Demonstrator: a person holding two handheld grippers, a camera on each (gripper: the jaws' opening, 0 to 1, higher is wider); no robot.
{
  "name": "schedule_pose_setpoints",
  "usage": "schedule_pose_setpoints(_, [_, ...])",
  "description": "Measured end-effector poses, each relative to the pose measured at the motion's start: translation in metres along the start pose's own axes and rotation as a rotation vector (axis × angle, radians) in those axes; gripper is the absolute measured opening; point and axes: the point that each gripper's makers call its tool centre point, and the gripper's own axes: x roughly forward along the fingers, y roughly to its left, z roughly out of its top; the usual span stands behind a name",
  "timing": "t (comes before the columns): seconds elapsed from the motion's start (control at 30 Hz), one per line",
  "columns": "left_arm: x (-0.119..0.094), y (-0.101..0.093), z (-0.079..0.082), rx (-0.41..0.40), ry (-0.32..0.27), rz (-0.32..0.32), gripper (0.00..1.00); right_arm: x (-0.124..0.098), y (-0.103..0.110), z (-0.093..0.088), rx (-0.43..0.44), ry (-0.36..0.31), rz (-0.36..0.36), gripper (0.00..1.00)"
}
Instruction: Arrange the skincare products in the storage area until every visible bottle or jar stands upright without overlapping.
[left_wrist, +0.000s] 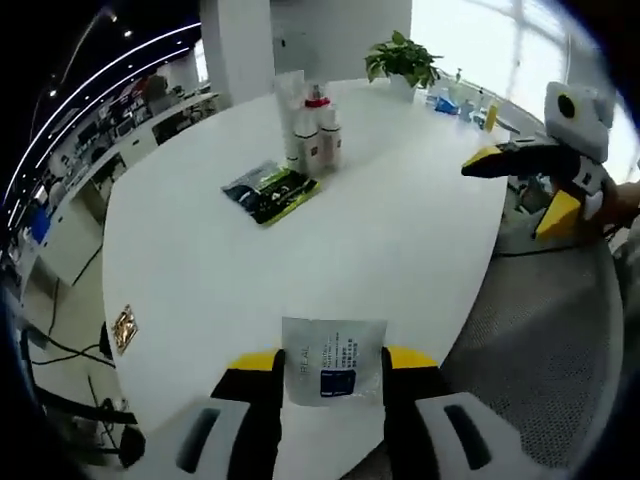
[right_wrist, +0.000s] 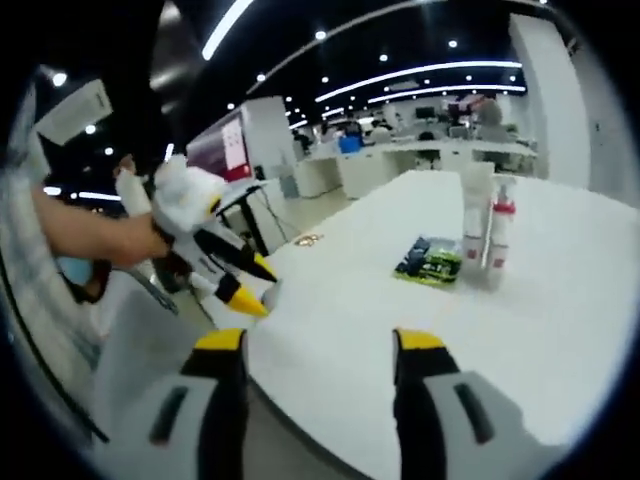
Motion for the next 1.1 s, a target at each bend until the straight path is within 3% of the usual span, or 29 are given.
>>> schedule_pose_setpoints(0.07, [0.004, -0.017, 0.011, 0.05, -0.02, -0.023, 0.39, 0.0, 0.0, 0.0, 0.02, -0.002, 0.009, 0.51])
schedule_pose_setpoints(0.3, [0.007, -0.049, 0.032, 0.2, -0.033, -0.068, 0.39, 0.0, 0.002, -0.004, 0.099, 0.021, 0.038, 0.31])
schedule_pose_setpoints(0.43, [0.007, -0.067, 0.046, 0.274, -0.054, -0.092, 0.39, 0.0, 0.005, -0.007, 0.124, 0.035, 0.05, 0.25])
schedule_pose_setpoints(0.63, [0.008, -0.096, 0.054, 0.349, -0.083, -0.132, 0.39, -0.002, -0.003, -0.008, 0.162, 0.036, 0.023, 0.19])
schedule_pose_setpoints(0.8, [0.006, -0.108, 0.061, 0.398, -0.104, -0.136, 0.39, 0.001, 0.001, -0.014, 0.18, 0.07, 0.043, 0.14])
schedule_pose_setpoints(0.9, [0.002, -0.115, 0.065, 0.41, -0.125, -0.136, 0.4, -0.001, 0.007, -0.018, 0.181, 0.096, 0.071, 0.03])
schedule_pose_setpoints(1.1, [0.001, -0.115, 0.063, 0.4, -0.139, -0.128, 0.4, -0.003, 0.009, -0.018, 0.179, 0.103, 0.064, 0.0])
